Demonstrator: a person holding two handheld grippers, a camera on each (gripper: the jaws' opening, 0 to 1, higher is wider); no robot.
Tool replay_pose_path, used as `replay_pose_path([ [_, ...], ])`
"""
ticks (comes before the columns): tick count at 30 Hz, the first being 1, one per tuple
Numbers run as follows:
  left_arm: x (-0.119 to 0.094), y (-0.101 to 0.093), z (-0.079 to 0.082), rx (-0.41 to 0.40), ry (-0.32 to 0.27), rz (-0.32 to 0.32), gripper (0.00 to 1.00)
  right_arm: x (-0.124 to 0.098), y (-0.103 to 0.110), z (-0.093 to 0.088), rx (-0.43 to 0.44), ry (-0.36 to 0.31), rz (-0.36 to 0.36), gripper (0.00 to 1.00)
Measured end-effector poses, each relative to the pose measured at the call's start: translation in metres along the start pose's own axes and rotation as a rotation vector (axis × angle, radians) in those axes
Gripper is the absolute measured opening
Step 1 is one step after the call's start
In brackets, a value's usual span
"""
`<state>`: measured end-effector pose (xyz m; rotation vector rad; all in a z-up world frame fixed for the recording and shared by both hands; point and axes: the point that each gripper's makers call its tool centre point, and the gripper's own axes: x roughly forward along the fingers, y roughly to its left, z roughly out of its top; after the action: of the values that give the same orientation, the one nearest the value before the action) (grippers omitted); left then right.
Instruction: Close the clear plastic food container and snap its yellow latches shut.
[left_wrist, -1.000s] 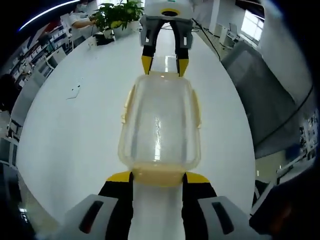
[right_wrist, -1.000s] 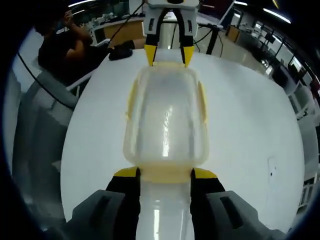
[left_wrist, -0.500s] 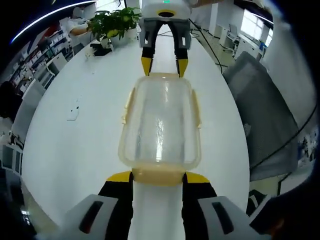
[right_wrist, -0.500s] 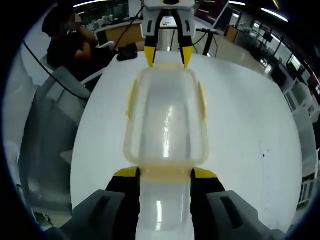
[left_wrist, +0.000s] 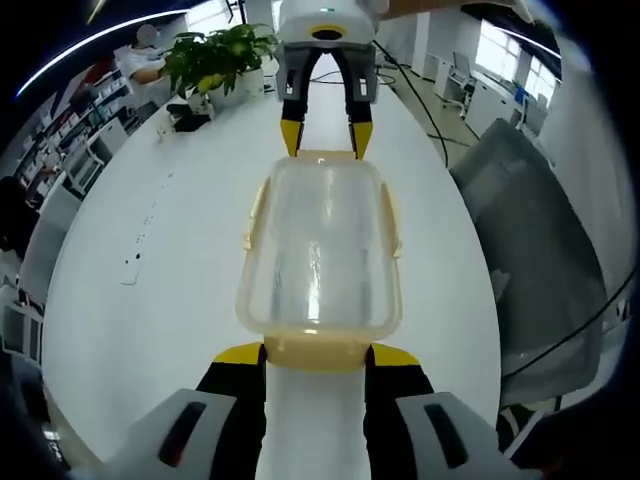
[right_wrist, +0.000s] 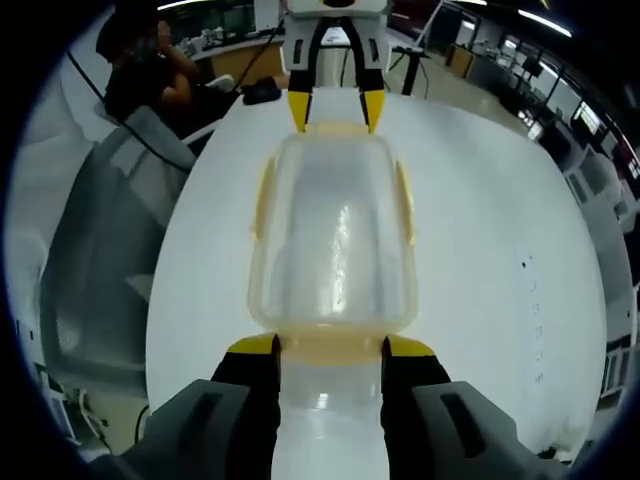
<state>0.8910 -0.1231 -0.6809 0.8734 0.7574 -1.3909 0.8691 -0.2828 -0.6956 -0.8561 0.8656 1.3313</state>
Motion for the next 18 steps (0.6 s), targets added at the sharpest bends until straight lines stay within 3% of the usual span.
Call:
replay_pose_path([
  [18,0.056,0.0,0.041,0.034,-0.02,0.005,0.32,-0.012,0.005,-0.063,0.027,0.048,-0.008,0.36],
])
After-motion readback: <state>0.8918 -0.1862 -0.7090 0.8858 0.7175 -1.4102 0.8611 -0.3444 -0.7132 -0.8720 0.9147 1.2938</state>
